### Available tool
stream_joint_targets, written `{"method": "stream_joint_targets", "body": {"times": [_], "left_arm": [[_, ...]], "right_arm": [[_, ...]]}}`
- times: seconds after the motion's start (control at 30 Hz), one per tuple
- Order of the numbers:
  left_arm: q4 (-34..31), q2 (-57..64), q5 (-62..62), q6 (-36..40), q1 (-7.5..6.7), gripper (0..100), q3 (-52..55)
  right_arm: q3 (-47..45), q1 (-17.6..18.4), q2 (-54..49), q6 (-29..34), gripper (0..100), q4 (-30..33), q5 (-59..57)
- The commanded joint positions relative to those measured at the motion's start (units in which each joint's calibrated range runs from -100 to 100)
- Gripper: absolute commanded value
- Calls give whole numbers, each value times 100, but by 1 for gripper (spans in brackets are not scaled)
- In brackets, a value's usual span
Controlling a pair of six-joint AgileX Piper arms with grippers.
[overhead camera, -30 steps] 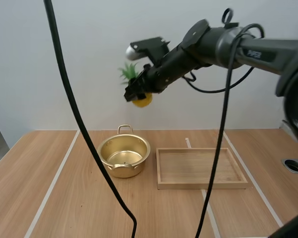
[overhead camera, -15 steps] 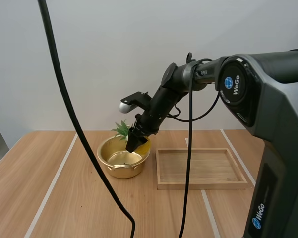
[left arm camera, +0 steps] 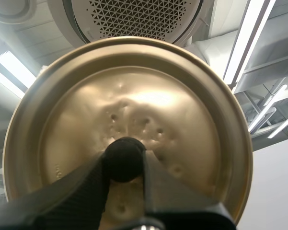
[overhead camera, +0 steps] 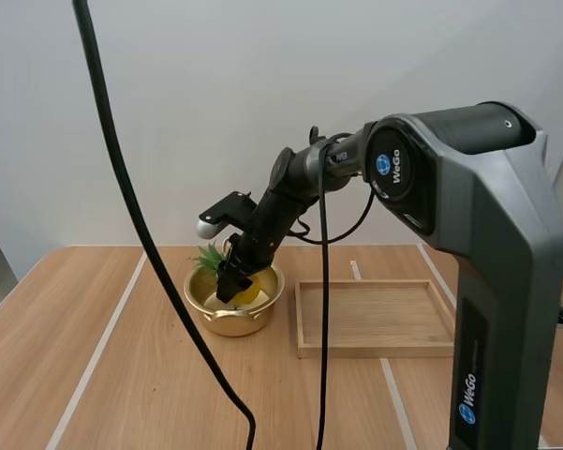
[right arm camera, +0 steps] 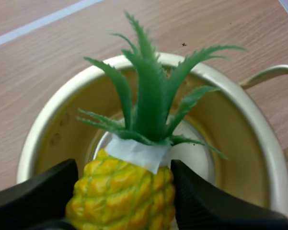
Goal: Open the pot, put the pineapple inside, and close it
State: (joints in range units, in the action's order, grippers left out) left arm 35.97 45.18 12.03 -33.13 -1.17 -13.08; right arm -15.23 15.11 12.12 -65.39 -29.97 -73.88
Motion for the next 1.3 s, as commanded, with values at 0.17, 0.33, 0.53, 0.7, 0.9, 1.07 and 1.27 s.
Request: {"method": "stream_joint_targets", "body": {"times": [0.17,0.33,0.53,0.7,0.9,1.07,1.27], "left_arm": [[-64,-9,13,-10,-7,0,-26],[-64,-9,13,-10,-7,0,-26],[-64,-9,13,-10,-7,0,-26],[-69,-9,30,-10,-7,0,-26],[-69,-9,202,-10,-7,0,-26],[-69,-9,225,-10,-7,0,-26],[-69,-9,225,-10,-7,0,-26]], "right_arm": [[22,1,33,444,0,504,2],[22,1,33,662,0,544,-391],[22,1,33,729,0,555,-721],[22,1,-4,729,20,555,-721],[22,1,-216,476,100,555,-703],[22,1,-545,388,100,540,-670],[22,1,-1292,397,100,551,-244]]}}
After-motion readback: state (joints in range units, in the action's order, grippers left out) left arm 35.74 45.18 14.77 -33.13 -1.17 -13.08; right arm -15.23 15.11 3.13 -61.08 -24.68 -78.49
